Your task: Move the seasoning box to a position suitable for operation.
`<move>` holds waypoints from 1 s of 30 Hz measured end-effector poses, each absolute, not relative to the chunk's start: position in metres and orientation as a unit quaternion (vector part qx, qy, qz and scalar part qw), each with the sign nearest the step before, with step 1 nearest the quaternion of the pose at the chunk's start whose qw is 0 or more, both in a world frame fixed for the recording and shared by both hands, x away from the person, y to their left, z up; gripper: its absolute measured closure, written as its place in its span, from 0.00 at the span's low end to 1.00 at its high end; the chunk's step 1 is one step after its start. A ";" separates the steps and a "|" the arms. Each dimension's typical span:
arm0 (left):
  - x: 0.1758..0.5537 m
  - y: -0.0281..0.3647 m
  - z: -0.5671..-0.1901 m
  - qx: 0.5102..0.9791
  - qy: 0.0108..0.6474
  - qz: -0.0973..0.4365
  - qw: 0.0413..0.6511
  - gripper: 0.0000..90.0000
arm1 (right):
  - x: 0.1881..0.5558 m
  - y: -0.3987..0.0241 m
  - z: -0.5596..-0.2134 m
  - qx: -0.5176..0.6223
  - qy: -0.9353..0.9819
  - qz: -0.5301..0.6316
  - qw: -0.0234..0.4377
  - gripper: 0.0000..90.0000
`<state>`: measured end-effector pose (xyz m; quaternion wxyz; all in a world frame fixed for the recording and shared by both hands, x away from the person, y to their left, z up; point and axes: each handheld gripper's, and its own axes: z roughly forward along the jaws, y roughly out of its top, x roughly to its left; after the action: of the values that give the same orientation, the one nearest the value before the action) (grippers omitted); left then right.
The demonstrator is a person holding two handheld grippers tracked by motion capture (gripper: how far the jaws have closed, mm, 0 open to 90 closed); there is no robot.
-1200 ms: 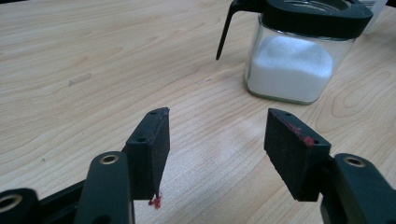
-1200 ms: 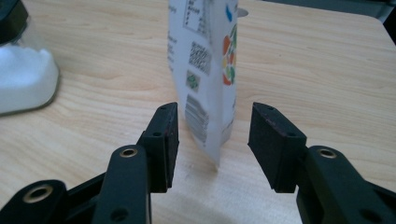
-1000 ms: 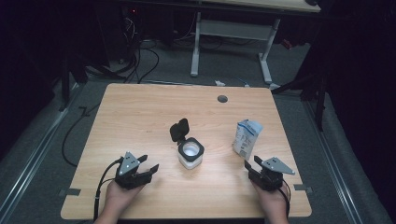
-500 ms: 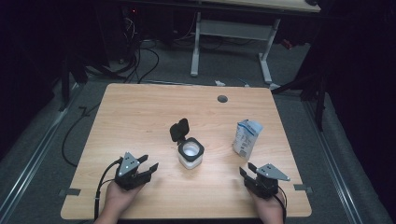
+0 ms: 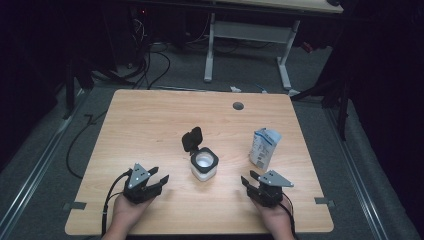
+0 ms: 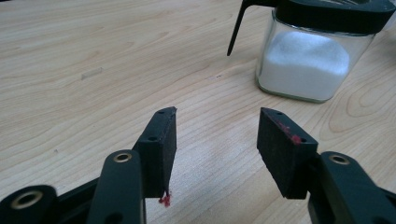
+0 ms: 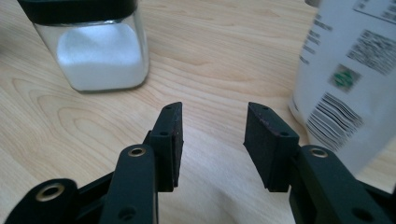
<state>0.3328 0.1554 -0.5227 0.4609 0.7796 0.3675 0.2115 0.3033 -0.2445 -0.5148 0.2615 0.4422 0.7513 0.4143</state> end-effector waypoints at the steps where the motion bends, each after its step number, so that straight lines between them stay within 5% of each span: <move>1: 0.333 0.155 -0.523 0.781 0.367 0.212 0.457 0.54 | 0.305 -0.243 -0.515 0.441 0.753 0.414 0.260 0.63; 22: 0.345 0.152 -0.522 0.758 0.408 0.196 0.470 0.60 | 0.336 -0.200 -0.502 0.429 0.753 0.427 0.259 0.78; 30: 0.358 0.143 -0.513 0.753 0.423 0.190 0.468 0.73 | 0.327 -0.202 -0.506 0.420 0.753 0.442 0.248 0.82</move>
<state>0.3576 0.1425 -0.5129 0.4681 0.7525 0.4226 0.1899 0.3272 -0.2017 -0.5061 0.2481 0.4197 0.7527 0.4425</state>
